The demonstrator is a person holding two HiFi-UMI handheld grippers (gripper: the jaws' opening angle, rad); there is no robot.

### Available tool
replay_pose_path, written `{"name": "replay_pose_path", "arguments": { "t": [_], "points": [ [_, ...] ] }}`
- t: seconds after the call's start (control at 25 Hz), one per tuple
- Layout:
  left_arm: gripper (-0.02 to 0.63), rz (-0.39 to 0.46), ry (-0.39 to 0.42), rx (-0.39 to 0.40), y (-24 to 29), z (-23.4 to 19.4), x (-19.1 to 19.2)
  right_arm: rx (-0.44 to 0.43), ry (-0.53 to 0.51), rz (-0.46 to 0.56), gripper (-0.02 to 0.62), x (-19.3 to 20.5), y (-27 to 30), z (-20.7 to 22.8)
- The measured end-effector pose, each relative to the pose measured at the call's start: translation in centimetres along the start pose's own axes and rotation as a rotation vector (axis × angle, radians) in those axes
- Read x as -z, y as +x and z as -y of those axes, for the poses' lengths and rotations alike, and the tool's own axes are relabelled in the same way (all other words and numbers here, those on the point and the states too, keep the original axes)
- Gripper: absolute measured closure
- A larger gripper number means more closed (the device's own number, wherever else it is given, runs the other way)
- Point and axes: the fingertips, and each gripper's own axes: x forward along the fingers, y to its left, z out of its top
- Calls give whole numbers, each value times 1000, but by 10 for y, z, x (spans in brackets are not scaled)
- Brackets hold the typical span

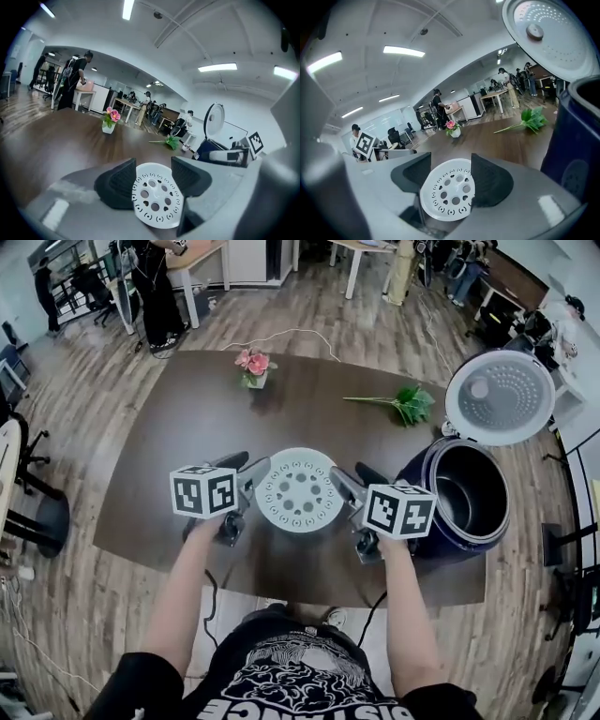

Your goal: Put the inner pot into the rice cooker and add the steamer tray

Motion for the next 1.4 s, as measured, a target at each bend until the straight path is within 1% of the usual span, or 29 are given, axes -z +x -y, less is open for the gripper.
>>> {"name": "replay_pose_path", "arguments": {
  "t": [0.12, 0.32, 0.52, 0.76, 0.96, 1.04, 1.16, 1.28, 1.4],
  "points": [
    [359, -58, -41, 40, 13, -11, 16, 59, 47, -10, 325, 19, 0, 14],
    [359, -119, -52, 61, 31, -30, 30, 120, 100, -47, 325, 46, 12, 34],
    [359, -203, -68, 76, 45, -41, 53, 190, 181, -92, 325, 78, 16, 52],
    [359, -266, -96, 88, 60, -49, 71, 222, 251, -136, 352, 102, 23, 66],
    [361, -299, -137, 99, 64, -55, 83, 226, 277, -171, 389, 117, 31, 68],
    [405, -308, -149, 118, 66, -52, 87, 223, 280, -186, 401, 120, 33, 68],
    [420, -322, -157, 129, 67, -51, 91, 214, 283, -192, 423, 121, 38, 65],
    [453, -324, -159, 126, 66, -51, 92, 220, 285, -200, 438, 123, 38, 64],
    [485, -327, -149, 116, 64, -52, 92, 249, 279, -214, 482, 126, 35, 67]
  ]
}}
